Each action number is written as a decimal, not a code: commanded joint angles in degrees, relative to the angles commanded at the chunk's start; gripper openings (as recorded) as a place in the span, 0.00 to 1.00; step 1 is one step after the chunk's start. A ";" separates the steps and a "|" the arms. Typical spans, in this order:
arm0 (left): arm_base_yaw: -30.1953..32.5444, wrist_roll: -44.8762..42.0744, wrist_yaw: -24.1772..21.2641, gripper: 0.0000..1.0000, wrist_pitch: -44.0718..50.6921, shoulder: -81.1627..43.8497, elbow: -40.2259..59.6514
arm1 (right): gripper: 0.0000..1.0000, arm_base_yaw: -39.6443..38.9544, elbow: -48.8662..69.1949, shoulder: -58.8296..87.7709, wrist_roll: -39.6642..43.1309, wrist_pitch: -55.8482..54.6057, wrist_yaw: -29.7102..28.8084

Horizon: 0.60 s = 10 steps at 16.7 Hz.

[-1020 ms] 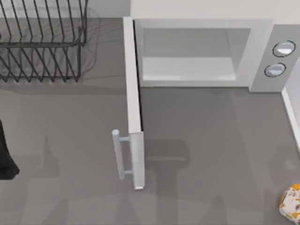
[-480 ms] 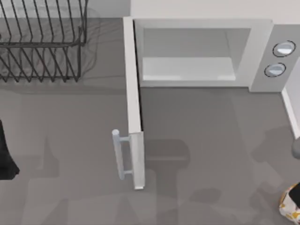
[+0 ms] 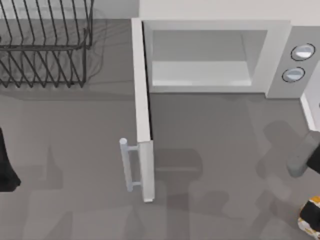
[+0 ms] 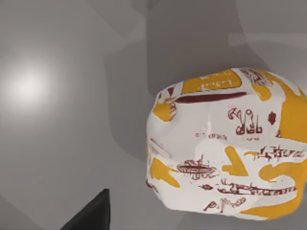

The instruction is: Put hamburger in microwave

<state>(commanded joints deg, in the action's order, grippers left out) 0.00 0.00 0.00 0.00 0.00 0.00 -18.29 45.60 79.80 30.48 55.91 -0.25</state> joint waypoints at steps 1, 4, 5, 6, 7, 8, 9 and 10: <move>0.00 0.00 0.00 1.00 0.00 0.00 0.00 | 1.00 0.00 0.00 0.00 0.00 0.00 0.00; 0.00 0.00 0.00 1.00 0.00 0.00 0.00 | 1.00 0.27 -0.19 -0.20 -0.07 -0.15 0.01; 0.00 0.00 0.00 1.00 0.00 0.00 0.00 | 1.00 0.25 -0.29 -0.09 -0.06 -0.31 0.01; 0.00 0.00 0.00 1.00 0.00 0.00 0.00 | 1.00 0.18 -0.74 0.33 -0.02 -1.04 0.00; 0.00 0.00 0.00 1.00 0.00 0.00 0.00 | 1.00 0.12 -1.49 1.02 0.00 -2.36 0.00; 0.00 0.00 0.00 1.00 0.00 0.00 0.00 | 1.00 0.07 -2.47 2.03 -0.01 -4.32 0.01; 0.00 0.00 0.00 1.00 0.00 0.00 0.00 | 1.00 0.05 -3.64 3.28 -0.03 -6.85 0.01; 0.00 0.00 0.00 1.00 0.00 0.00 0.00 | 1.00 0.04 -4.95 4.67 -0.08 -9.79 0.01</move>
<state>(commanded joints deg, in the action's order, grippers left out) 0.00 0.00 0.00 0.00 0.00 0.00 -18.25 40.65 84.47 30.40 46.12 -0.24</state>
